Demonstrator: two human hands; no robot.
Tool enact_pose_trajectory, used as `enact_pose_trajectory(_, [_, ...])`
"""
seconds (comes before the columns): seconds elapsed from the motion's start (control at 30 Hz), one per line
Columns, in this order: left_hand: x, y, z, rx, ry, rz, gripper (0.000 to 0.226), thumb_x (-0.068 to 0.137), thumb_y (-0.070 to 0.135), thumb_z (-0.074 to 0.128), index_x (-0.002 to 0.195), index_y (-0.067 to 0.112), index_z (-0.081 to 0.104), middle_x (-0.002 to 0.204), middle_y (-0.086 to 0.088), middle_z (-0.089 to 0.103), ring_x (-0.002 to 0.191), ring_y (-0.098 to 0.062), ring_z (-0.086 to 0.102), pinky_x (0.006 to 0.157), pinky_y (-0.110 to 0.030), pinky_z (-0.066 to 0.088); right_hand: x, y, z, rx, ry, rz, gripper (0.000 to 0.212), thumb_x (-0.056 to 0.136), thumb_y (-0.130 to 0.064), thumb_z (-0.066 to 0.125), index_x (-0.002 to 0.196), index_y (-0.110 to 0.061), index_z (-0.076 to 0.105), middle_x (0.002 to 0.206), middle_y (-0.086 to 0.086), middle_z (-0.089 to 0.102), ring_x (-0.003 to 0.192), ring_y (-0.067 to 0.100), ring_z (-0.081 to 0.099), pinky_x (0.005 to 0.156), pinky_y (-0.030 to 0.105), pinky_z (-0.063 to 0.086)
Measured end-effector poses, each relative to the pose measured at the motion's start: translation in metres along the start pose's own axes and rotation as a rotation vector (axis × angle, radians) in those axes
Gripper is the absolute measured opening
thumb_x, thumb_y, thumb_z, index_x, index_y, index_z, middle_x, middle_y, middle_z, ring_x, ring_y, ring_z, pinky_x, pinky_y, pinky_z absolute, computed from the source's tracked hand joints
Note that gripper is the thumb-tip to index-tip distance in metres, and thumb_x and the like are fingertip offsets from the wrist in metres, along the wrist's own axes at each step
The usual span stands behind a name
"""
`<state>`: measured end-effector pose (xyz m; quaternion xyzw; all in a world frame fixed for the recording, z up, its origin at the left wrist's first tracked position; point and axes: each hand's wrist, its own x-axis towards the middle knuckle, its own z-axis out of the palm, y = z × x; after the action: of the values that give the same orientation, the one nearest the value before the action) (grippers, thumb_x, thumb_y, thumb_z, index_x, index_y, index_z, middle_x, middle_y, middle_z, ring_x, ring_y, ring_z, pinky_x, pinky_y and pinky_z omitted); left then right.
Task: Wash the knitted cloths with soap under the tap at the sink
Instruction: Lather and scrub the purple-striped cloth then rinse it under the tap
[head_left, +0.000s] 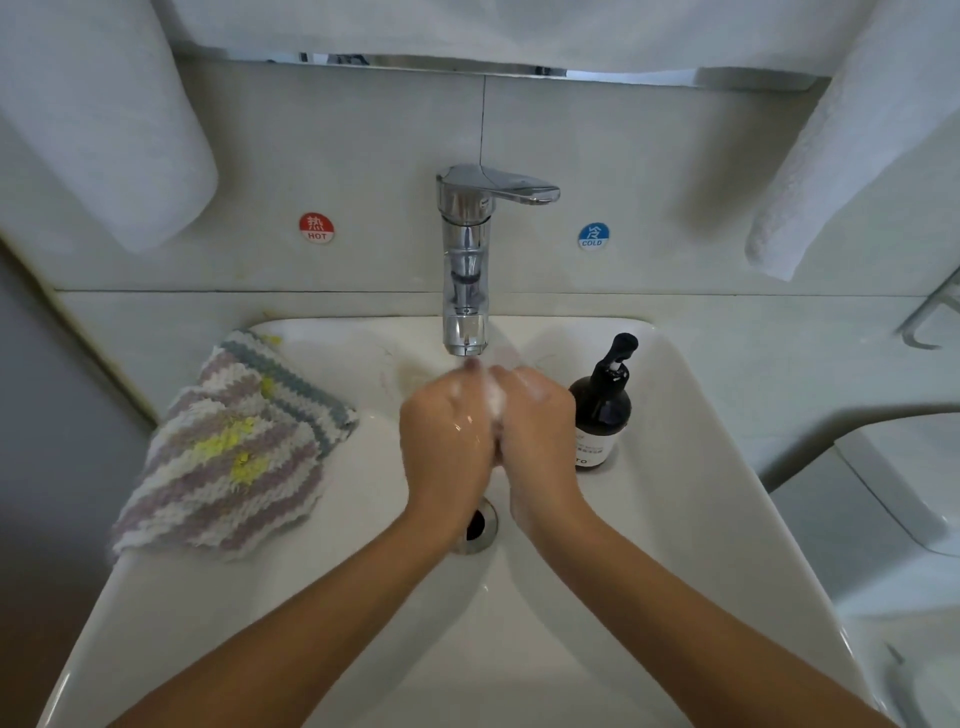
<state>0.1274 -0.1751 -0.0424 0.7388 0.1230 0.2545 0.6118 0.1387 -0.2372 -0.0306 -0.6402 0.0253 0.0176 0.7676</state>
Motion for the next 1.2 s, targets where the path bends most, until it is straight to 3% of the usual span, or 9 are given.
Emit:
enact_pose_trajectory(0.13, [0.011, -0.01, -0.003, -0.036, -0.004, -0.002, 0.052, 0.101, 0.031, 0.047, 0.052, 0.016, 0.04, 0.043, 0.005, 0.042, 0.043, -0.012, 0.041, 0.046, -0.032, 0.036, -0.006, 0.005, -0.003, -0.083, -0.041, -0.063, 0.043, 0.09, -0.002, 0.053, 0.052, -0.017, 0.041, 0.047, -0.004, 0.039, 0.048, 0.013, 0.039, 0.047, 0.024, 0.034])
enact_pose_trajectory(0.27, [-0.017, 0.004, 0.007, -0.078, -0.089, 0.066, 0.051, 0.098, 0.029, 0.045, 0.048, 0.026, 0.048, 0.044, 0.01, 0.049, 0.046, -0.005, 0.048, 0.048, -0.027, 0.041, 0.023, -0.002, -0.007, -0.008, 0.092, -0.055, 0.05, 0.086, 0.002, 0.055, 0.046, -0.021, 0.036, 0.044, -0.007, 0.033, 0.044, 0.01, 0.031, 0.046, 0.025, 0.027])
enact_pose_trajectory(0.43, [0.022, -0.009, -0.004, -0.138, 0.018, -0.145, 0.059, 0.098, 0.015, 0.051, 0.042, 0.024, 0.037, 0.039, 0.01, 0.034, 0.042, -0.009, 0.031, 0.048, -0.027, 0.025, -0.016, 0.011, -0.004, -0.093, -0.175, -0.267, 0.031, 0.078, -0.011, 0.051, 0.052, -0.021, 0.036, 0.048, -0.012, 0.034, 0.047, 0.004, 0.031, 0.044, 0.018, 0.029])
enact_pose_trajectory(0.57, [-0.015, -0.001, -0.005, 0.025, -0.03, 0.214, 0.049, 0.099, 0.031, 0.045, 0.055, 0.009, 0.043, 0.046, -0.004, 0.042, 0.044, -0.018, 0.04, 0.045, -0.035, 0.035, 0.014, 0.008, -0.008, -0.09, -0.06, -0.222, 0.044, 0.087, -0.002, 0.052, 0.053, -0.022, 0.031, 0.048, -0.011, 0.029, 0.047, 0.008, 0.028, 0.044, 0.022, 0.025])
enact_pose_trajectory(0.67, [-0.011, -0.001, -0.004, 0.136, -0.049, 0.35, 0.04, 0.094, 0.036, 0.04, 0.056, 0.024, 0.044, 0.046, 0.004, 0.044, 0.042, -0.015, 0.046, 0.043, -0.031, 0.038, 0.014, 0.006, -0.012, -0.058, -0.095, -0.217, 0.043, 0.092, 0.003, 0.049, 0.057, -0.018, 0.035, 0.051, -0.006, 0.032, 0.048, 0.008, 0.03, 0.044, 0.02, 0.025])
enact_pose_trajectory(0.83, [0.009, -0.011, -0.009, 0.098, 0.038, 0.183, 0.041, 0.09, 0.031, 0.044, 0.05, 0.028, 0.037, 0.042, 0.009, 0.037, 0.042, -0.011, 0.035, 0.044, -0.034, 0.033, -0.007, 0.01, -0.014, -0.175, -0.183, -0.306, 0.038, 0.091, -0.008, 0.052, 0.056, -0.018, 0.042, 0.048, -0.013, 0.039, 0.045, 0.002, 0.037, 0.044, 0.02, 0.031])
enact_pose_trajectory(0.97, [-0.022, -0.006, 0.0, 0.106, -0.049, 0.264, 0.044, 0.096, 0.033, 0.041, 0.057, 0.013, 0.045, 0.047, 0.001, 0.044, 0.044, -0.017, 0.043, 0.044, -0.034, 0.038, 0.014, 0.003, -0.01, 0.075, -0.026, -0.043, 0.048, 0.093, -0.002, 0.053, 0.053, -0.02, 0.033, 0.047, -0.009, 0.031, 0.041, 0.004, 0.03, 0.041, 0.018, 0.028])
enact_pose_trajectory(1.1, [-0.004, -0.004, 0.002, -0.076, 0.094, 0.04, 0.049, 0.1, 0.012, 0.046, 0.052, 0.015, 0.036, 0.043, 0.01, 0.035, 0.042, -0.004, 0.032, 0.045, -0.023, 0.029, -0.009, 0.021, -0.011, -0.114, -0.104, -0.237, 0.028, 0.079, -0.013, 0.05, 0.054, -0.023, 0.04, 0.051, -0.009, 0.038, 0.051, 0.008, 0.035, 0.047, 0.023, 0.031])
enact_pose_trajectory(1.2, [-0.01, -0.008, 0.001, -0.068, 0.051, 0.043, 0.047, 0.101, 0.012, 0.046, 0.054, 0.013, 0.04, 0.045, 0.008, 0.042, 0.045, -0.005, 0.04, 0.046, -0.028, 0.035, 0.001, 0.023, -0.013, -0.178, -0.121, -0.248, 0.037, 0.081, -0.008, 0.053, 0.051, -0.024, 0.037, 0.046, -0.014, 0.036, 0.048, 0.005, 0.032, 0.046, 0.023, 0.027])
